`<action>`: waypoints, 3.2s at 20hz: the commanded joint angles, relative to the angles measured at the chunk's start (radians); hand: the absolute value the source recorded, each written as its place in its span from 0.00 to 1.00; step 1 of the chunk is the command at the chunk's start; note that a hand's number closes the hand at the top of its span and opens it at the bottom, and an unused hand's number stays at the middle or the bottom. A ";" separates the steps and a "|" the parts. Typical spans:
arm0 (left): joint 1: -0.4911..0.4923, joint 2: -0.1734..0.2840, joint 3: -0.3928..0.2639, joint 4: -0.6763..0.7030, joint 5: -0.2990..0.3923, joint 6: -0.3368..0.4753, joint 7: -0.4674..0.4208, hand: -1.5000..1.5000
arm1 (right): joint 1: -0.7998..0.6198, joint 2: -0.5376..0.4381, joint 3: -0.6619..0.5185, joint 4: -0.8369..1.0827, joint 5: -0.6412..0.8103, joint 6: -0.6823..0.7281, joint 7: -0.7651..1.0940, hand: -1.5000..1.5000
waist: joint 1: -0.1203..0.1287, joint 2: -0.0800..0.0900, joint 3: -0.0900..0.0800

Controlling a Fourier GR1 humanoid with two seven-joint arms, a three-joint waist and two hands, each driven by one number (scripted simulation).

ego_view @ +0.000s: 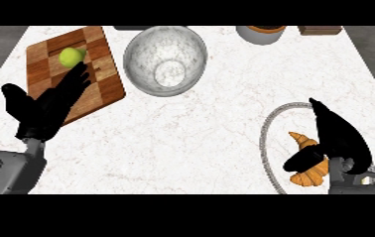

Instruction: Pick the croissant from the placemat and place it in the bowl

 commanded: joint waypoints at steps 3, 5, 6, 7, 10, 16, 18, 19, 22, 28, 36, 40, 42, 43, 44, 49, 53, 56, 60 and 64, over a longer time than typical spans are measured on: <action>0.033 0.005 0.030 -0.017 -0.010 -0.043 -0.001 0.50 | 0.041 0.024 -0.025 0.055 0.040 0.029 0.074 0.00 | 0.000 0.000 0.001; 0.006 -0.034 0.006 -0.051 -0.031 -0.003 0.035 0.50 | 0.040 0.065 -0.006 0.117 0.077 -0.001 0.066 0.00 | 0.000 0.001 0.001; -0.026 -0.015 0.020 -0.107 -0.035 0.032 0.124 0.50 | 0.002 0.055 -0.035 0.105 0.060 0.040 0.077 0.00 | 0.001 -0.001 0.001; 0.000 -0.035 0.037 -0.049 -0.037 0.005 0.059 0.50 | 0.010 0.080 -0.024 0.108 0.087 0.017 0.082 0.00 | 0.000 0.000 0.001; -0.019 -0.058 0.029 -0.009 -0.065 -0.005 0.045 0.50 | 0.026 0.108 -0.015 0.209 0.127 -0.026 0.021 0.00 | 0.000 0.002 0.001; 0.008 -0.066 0.073 -0.062 -0.103 -0.040 0.084 0.50 | 0.069 0.106 -0.077 0.232 0.144 -0.033 -0.080 0.00 | 0.000 0.000 0.001; 0.034 -0.076 0.103 -0.074 -0.091 -0.078 0.079 0.50 | 0.071 0.095 -0.106 0.254 0.152 -0.035 -0.123 0.00 | 0.000 0.000 0.001; 0.037 -0.090 0.087 -0.082 -0.127 -0.065 0.061 0.50 | -0.007 0.112 -0.120 0.272 0.151 -0.001 -0.064 0.00 | 0.002 0.001 0.001; 0.075 -0.128 0.078 -0.172 -0.144 -0.043 0.120 0.50 | 0.051 0.098 -0.142 0.316 0.158 -0.033 -0.171 0.00 | 0.002 0.000 0.001; 0.019 -0.122 0.171 -0.052 -0.159 -0.133 0.082 0.50 | 0.052 0.085 -0.148 0.313 0.216 -0.079 -0.269 1.00 | 0.000 0.000 0.001; 0.010 -0.176 0.200 -0.080 -0.180 -0.143 0.126 0.50 | 0.078 0.099 -0.143 0.312 0.272 -0.128 -0.332 1.00 | -0.001 0.000 0.001; 0.003 -0.206 0.199 -0.003 -0.224 -0.159 0.068 0.50 | 0.050 0.124 -0.114 0.249 0.295 -0.083 -0.288 1.00 | -0.002 0.000 0.001; 0.025 -0.181 0.219 -0.109 -0.210 -0.173 0.141 0.50 | 0.033 0.110 -0.135 0.253 0.285 -0.053 -0.305 1.00 | 0.000 0.000 0.001; -0.031 -0.172 0.243 0.035 -0.222 -0.188 0.054 0.50 | -0.006 0.153 -0.104 0.241 0.304 -0.072 -0.262 1.00 | -0.002 0.001 0.000; 0.062 -0.196 0.211 -0.143 -0.217 -0.167 0.149 0.50 | 0.005 0.117 -0.120 0.252 0.317 -0.052 -0.282 1.00 | 0.002 -0.001 0.001; 0.026 -0.154 0.257 -0.057 -0.197 -0.216 0.106 0.50 | 0.144 0.199 0.079 0.018 0.384 -0.058 -0.261 1.00 | -0.006 -0.003 0.000; 0.038 -0.214 0.215 -0.088 -0.227 -0.170 0.108 0.50 | 0.137 0.310 0.291 -0.119 0.478 0.011 -0.114 1.00 | -0.004 -0.004 0.000; 0.042 -0.223 0.208 -0.074 -0.248 -0.179 0.081 0.50 | 0.181 0.299 0.365 -0.253 0.527 0.063 -0.071 1.00 | -0.006 -0.002 0.000; 0.045 -0.231 0.202 -0.111 -0.246 -0.163 0.139 0.50 | 0.097 0.343 0.399 -0.466 0.540 0.288 0.058 1.00 | -0.004 -0.006 -0.001; 0.024 -0.196 0.237 -0.086 -0.226 -0.198 0.130 0.50 | -0.011 0.351 0.515 -0.458 0.580 0.328 0.188 1.00 | 0.001 -0.004 -0.002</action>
